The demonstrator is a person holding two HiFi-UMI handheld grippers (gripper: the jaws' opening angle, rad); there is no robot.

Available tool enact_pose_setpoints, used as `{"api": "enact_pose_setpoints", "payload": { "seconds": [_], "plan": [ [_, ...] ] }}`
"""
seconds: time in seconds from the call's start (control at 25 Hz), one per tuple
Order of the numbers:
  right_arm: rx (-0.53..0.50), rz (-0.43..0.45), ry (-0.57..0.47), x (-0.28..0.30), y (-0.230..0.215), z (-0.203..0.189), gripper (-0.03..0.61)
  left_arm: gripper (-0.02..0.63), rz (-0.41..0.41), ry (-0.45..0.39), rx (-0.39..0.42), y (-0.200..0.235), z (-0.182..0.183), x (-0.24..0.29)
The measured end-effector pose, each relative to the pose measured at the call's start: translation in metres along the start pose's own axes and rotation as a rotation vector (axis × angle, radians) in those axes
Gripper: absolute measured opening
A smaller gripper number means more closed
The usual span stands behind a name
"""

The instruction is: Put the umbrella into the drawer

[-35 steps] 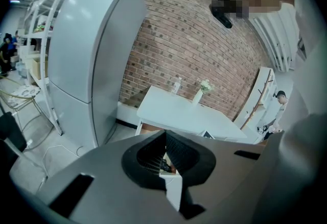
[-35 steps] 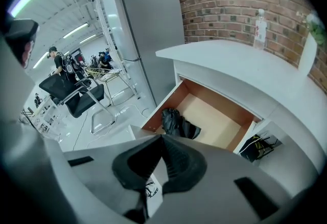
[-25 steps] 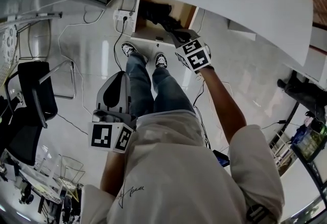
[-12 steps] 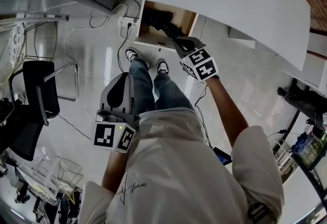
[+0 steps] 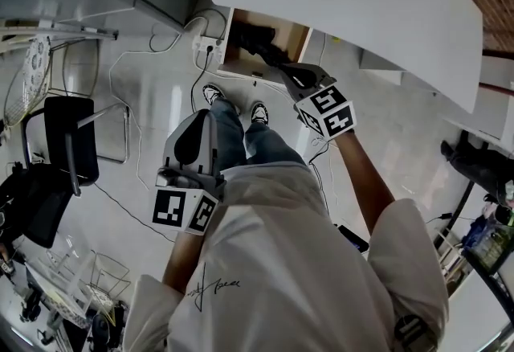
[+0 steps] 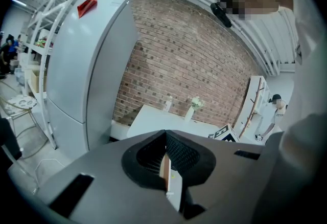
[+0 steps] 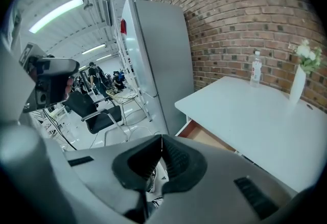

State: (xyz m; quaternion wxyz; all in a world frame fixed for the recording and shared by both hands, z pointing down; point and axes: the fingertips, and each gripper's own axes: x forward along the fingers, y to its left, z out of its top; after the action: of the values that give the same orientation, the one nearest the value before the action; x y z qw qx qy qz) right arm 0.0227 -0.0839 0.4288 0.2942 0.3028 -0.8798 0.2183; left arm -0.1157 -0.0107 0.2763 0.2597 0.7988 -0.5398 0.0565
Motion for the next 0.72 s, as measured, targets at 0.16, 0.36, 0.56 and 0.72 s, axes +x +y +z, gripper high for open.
{"api": "enact_pose_setpoints", "payload": {
  "seconds": [0.16, 0.36, 0.56, 0.72],
  "plan": [
    [-0.011, -0.006, -0.042, -0.015, 0.006, 0.014, 0.018, 0.009, -0.006, -0.027, 0.009, -0.006, 0.005, -0.003],
    [-0.019, -0.018, -0.106, -0.040, 0.018, 0.035, 0.018, 0.009, -0.028, -0.050, 0.028, -0.015, 0.011, -0.010],
    [-0.036, -0.043, -0.178, -0.067, 0.027, 0.056, 0.018, 0.009, -0.036, -0.073, 0.042, -0.019, 0.016, -0.016],
    [-0.046, -0.060, -0.222, -0.086, 0.030, 0.069, 0.018, 0.009, -0.041, -0.090, 0.044, -0.022, 0.021, -0.018]
  ]
}}
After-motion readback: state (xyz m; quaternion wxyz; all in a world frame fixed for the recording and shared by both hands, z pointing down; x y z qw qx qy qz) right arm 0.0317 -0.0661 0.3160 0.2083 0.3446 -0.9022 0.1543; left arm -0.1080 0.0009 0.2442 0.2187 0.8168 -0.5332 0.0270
